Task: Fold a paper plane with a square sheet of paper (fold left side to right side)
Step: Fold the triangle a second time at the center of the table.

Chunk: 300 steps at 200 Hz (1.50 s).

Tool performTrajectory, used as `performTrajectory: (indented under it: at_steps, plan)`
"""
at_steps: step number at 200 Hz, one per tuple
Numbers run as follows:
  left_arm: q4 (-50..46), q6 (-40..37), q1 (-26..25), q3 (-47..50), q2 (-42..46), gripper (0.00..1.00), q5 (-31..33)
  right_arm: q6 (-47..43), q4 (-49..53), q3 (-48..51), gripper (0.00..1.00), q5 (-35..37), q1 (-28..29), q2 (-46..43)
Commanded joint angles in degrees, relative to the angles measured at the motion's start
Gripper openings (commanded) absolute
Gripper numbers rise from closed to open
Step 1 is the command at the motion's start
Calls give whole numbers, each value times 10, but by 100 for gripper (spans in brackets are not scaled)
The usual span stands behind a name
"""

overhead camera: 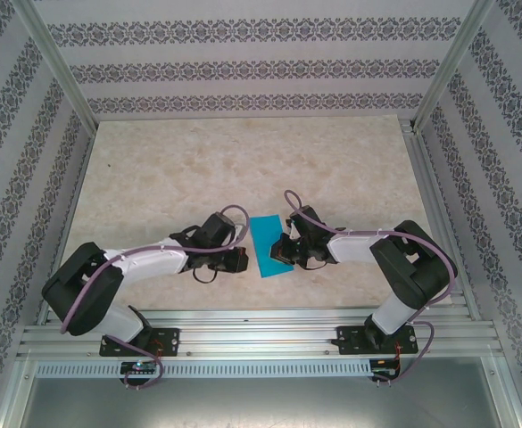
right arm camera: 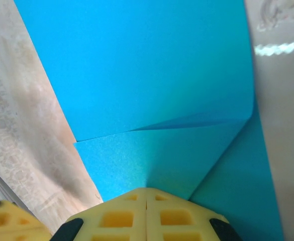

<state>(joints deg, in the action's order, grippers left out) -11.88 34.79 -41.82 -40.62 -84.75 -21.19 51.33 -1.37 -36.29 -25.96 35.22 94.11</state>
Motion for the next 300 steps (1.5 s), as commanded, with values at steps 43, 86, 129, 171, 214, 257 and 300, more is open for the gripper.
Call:
performTrajectory:
  at_steps: [43,86,129,171,214,257,300]
  plan:
    - [36,-31,19,-131,-124,6,-80,-12,41,6,6,49,-1,13]
    - [50,-23,22,-138,-183,5,-67,-12,43,6,6,51,-1,3]
    - [40,-28,23,-132,-203,5,-42,-12,31,9,6,44,-1,-15]
    - [36,-33,23,-121,-222,4,-25,-7,40,14,6,55,10,-77]
    - [47,-31,22,-106,-224,4,-25,42,-13,42,6,63,45,-92]
    - [51,-31,23,-103,-225,4,-27,82,-60,53,6,63,72,-57]
    - [53,-31,22,-100,-226,4,-25,104,-75,59,6,66,84,-35]
